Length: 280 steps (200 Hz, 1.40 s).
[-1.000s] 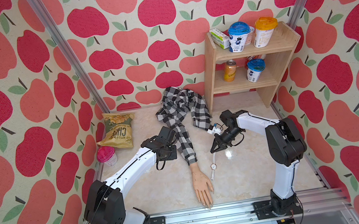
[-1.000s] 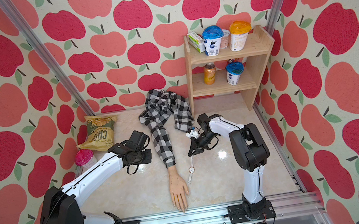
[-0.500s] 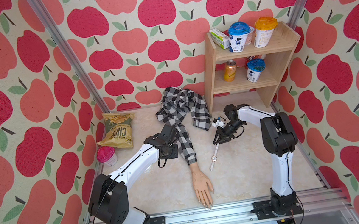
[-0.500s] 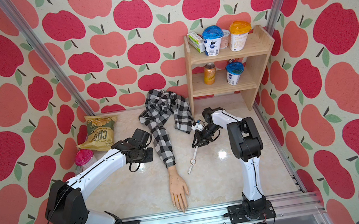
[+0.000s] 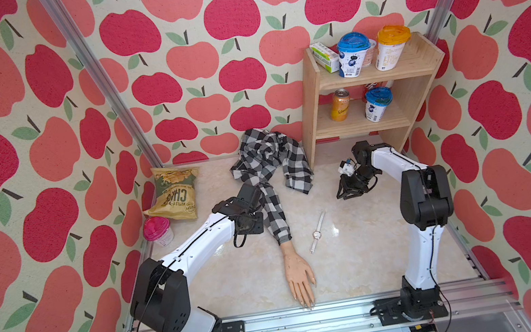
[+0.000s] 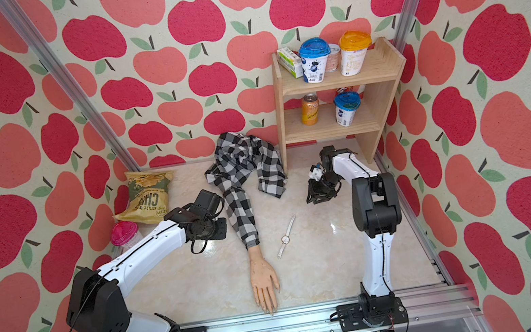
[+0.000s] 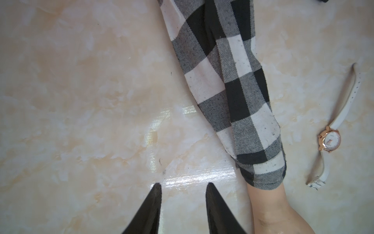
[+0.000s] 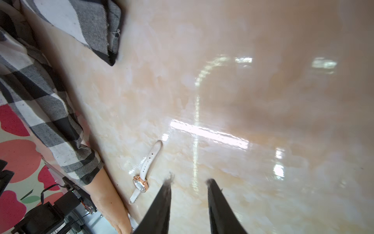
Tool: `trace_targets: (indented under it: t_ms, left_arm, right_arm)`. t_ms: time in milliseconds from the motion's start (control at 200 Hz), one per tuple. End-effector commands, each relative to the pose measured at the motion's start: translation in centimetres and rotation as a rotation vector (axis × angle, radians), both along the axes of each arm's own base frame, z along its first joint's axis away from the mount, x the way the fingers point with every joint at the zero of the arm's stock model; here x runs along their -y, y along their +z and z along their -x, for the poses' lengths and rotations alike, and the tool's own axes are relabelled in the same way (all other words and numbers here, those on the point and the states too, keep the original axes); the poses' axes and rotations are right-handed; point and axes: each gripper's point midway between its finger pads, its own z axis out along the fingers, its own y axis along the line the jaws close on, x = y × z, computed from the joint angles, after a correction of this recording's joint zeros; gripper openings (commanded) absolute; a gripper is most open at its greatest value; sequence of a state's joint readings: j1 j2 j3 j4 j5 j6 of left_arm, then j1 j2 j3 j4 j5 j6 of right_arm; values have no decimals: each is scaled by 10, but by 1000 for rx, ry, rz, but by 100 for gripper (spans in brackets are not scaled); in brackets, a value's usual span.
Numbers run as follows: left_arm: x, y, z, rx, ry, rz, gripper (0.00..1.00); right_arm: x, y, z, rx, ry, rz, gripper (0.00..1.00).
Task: Take off the watch
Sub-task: Place the watch at the center of the board, then reset both arms
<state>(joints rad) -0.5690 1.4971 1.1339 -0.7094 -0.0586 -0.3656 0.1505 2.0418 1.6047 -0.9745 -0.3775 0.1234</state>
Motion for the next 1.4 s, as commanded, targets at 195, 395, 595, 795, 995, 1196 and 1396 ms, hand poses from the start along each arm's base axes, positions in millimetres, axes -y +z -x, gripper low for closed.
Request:
trace_targets:
  t_ms: [195,395,595,795,995,1196,1396]
  left_arm:
    - [23,71,-40,138,-66,180,87]
    - [27,90,-70,180,-28,262,93]
    - [23,90,-67,195,-44,258,93]
    - [-16,93,-60,330,-12,212,97]
    - [-80,67,-47,483,57,268,97]
    - [-150,37,-42,568,138,69,97]
    - [-194,-13,-54,560,249,32,97]
  right_arm:
    - [-24,97,4,397,1,109,34]
    - [-14,180,16,749,-91,141,46]
    - [18,233,43,982,-199,173,100]
    - [35,228,59,1260,-196,175,100]
    - [77,186,54,1217,-359,119,100]
    - [104,123,31,1227,-361,276,100]
    - [124,71,13,1167,-378,274,100]
